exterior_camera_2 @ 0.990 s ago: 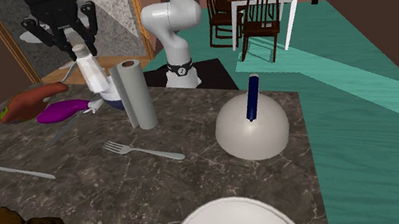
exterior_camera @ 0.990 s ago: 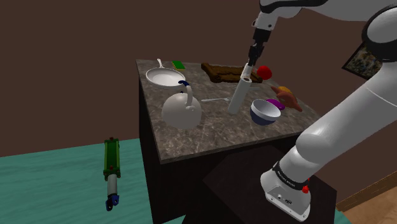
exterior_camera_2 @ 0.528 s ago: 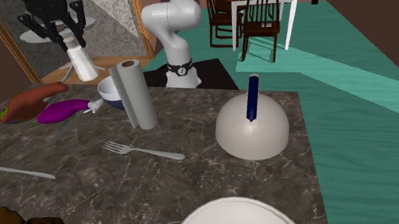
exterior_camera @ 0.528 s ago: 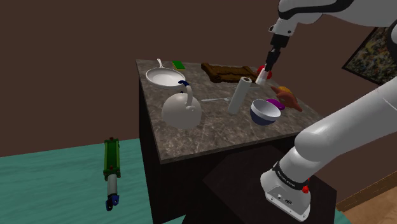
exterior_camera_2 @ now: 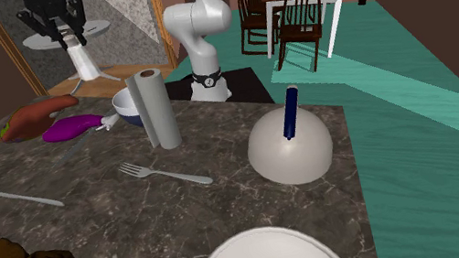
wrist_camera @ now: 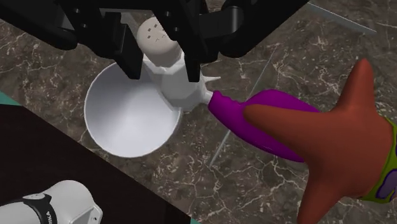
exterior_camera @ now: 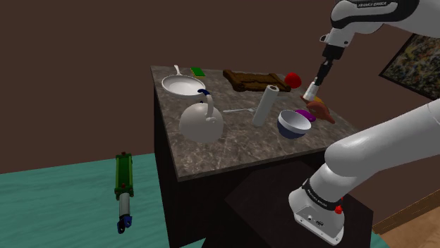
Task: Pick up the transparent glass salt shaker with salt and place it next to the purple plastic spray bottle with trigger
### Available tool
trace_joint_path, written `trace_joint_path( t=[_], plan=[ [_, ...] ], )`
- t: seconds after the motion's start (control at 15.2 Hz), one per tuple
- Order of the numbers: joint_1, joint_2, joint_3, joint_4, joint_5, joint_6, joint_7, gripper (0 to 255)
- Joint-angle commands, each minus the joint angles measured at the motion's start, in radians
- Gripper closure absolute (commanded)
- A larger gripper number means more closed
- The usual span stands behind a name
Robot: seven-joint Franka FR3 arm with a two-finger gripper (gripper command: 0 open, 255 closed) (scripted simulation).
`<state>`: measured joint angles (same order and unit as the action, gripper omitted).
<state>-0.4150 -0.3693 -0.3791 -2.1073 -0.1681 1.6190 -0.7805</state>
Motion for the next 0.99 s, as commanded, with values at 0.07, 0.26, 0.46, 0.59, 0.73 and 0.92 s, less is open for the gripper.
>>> trace_joint_path(
  t=[0.07, 0.26, 0.46, 0.59, 0.73, 0.92],
  plan=[
    [-0.03, -0.021, -0.044, -0.014, -0.032, 0.001, -0.064, 255],
    [-0.059, -0.039, -0.09, -0.019, -0.065, 0.0, -0.13, 255],
    [-0.087, -0.047, -0.139, -0.015, -0.096, 0.0, -0.199, 255],
    [-0.109, -0.046, -0.183, -0.004, -0.12, 0.002, -0.26, 255],
    [-0.11, -0.046, -0.188, -0.03, -0.122, 0.028, -0.257, 255],
    [-0.112, -0.045, -0.195, -0.069, -0.126, 0.068, -0.254, 255]
  ],
)
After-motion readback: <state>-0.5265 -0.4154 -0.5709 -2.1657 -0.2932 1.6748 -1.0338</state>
